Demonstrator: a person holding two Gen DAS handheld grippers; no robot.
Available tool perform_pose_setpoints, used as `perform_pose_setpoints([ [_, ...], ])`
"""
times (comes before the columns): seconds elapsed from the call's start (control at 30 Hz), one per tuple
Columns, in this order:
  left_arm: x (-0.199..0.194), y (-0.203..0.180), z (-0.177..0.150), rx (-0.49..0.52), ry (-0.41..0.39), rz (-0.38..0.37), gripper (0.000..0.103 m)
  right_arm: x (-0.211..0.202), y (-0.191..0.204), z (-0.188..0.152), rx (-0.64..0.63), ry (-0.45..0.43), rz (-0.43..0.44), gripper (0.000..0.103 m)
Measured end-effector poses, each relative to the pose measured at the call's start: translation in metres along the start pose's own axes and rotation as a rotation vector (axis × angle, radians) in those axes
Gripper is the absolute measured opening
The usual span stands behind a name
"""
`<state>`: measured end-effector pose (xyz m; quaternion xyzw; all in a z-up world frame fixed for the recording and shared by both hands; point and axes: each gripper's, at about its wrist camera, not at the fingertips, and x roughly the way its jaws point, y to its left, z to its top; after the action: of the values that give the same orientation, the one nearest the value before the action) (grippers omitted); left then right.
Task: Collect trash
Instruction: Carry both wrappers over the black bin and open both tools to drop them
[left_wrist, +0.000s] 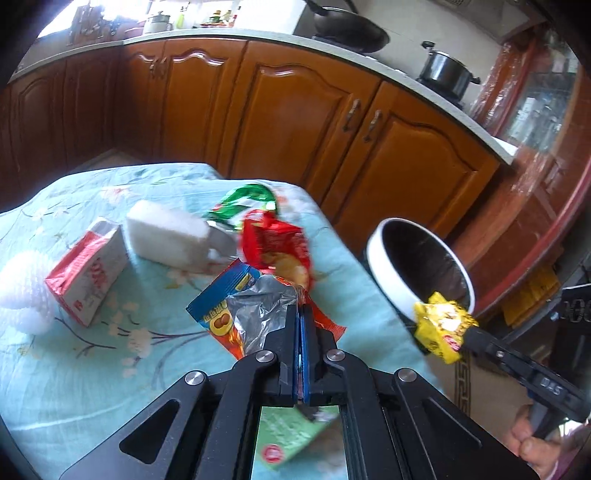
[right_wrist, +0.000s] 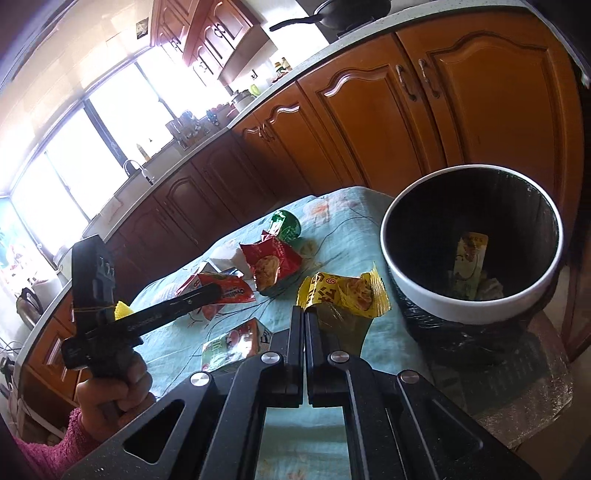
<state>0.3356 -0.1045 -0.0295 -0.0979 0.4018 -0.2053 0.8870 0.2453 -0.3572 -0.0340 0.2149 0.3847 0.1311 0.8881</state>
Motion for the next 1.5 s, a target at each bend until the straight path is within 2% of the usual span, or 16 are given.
perform_pose_setpoints([
  [0.23, 0.005, -0.039, -0.003, 0.057, 0.035, -0.097, 0.000, -0.020, -0.032, 0.006, 0.032, -0.034, -0.040, 0.000],
  [0.63, 0.051, -0.097, 0.021, 0.148, 0.078, -0.170, 0.000, -0.029, -0.080, 0.035, 0.063, -0.066, -0.100, 0.000],
  [1.0, 0.102, -0.134, 0.041, 0.201, 0.103, -0.165, 0.000, -0.018, -0.112, 0.056, 0.079, -0.048, -0.141, 0.000],
  [1.3, 0.134, -0.146, 0.045, 0.205, 0.131, -0.154, 0.000, -0.006, -0.127, 0.065, 0.087, -0.033, -0.150, 0.000],
  [1.33, 0.137, -0.145, 0.045, 0.201, 0.136, -0.148, 0.001, -0.005, -0.128, 0.065, 0.088, -0.030, -0.152, 0.001],
  [1.37, 0.139, -0.145, 0.045, 0.193, 0.144, -0.145, 0.007, -0.004, -0.130, 0.065, 0.090, -0.026, -0.153, 0.003],
  [1.4, 0.141, -0.144, 0.045, 0.180, 0.153, -0.148, 0.010, -0.003, -0.132, 0.066, 0.095, -0.022, -0.153, 0.007],
  [1.47, 0.140, -0.143, 0.045, 0.165, 0.151, -0.146, 0.026, -0.001, -0.136, 0.068, 0.103, -0.013, -0.147, 0.008],
  [1.5, 0.138, -0.142, 0.045, 0.162, 0.146, -0.144, 0.030, 0.000, -0.138, 0.067, 0.112, -0.011, -0.148, 0.012],
])
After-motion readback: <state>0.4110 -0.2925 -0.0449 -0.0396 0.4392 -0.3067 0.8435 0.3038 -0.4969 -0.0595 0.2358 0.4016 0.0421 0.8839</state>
